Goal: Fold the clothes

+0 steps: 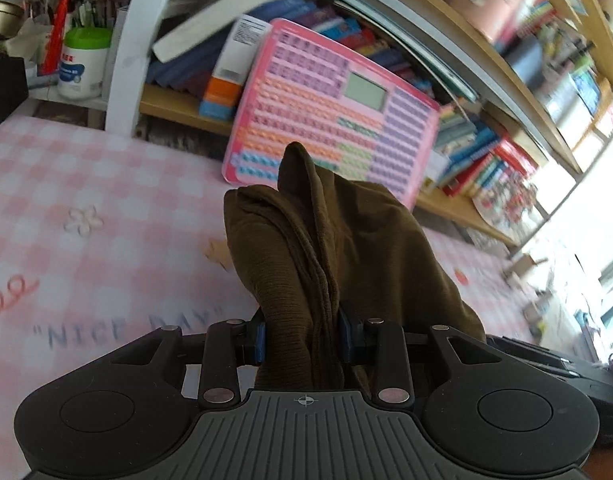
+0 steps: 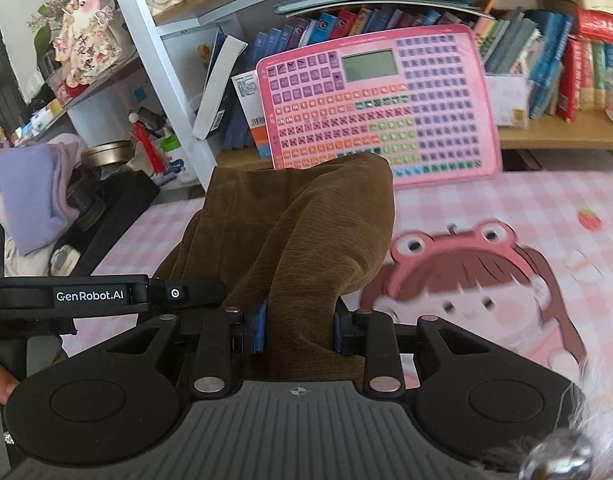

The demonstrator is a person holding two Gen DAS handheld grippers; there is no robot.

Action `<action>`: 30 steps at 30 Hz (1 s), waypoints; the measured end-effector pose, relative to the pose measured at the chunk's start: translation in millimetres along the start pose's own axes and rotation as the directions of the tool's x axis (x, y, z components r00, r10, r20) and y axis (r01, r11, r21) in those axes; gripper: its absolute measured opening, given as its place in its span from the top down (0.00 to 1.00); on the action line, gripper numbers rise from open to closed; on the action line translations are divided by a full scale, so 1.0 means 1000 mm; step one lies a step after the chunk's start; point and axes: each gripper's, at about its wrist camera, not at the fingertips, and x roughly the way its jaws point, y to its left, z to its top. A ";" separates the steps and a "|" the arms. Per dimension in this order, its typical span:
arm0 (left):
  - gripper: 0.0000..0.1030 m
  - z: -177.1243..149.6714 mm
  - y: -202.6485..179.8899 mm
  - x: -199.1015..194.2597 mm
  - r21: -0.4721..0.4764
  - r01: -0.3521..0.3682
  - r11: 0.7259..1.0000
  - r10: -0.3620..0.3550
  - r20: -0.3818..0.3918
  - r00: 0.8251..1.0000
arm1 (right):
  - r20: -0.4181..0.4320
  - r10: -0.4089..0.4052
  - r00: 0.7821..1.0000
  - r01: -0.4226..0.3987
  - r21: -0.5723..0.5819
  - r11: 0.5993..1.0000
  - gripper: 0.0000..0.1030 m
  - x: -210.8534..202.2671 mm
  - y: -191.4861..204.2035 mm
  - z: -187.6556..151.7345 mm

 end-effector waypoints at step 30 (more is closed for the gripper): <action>0.50 0.028 0.067 0.023 -0.014 -0.111 0.994 0.111 0.035 0.993 | -0.065 -0.019 0.998 0.028 0.138 0.990 0.46 0.088 -0.004 0.011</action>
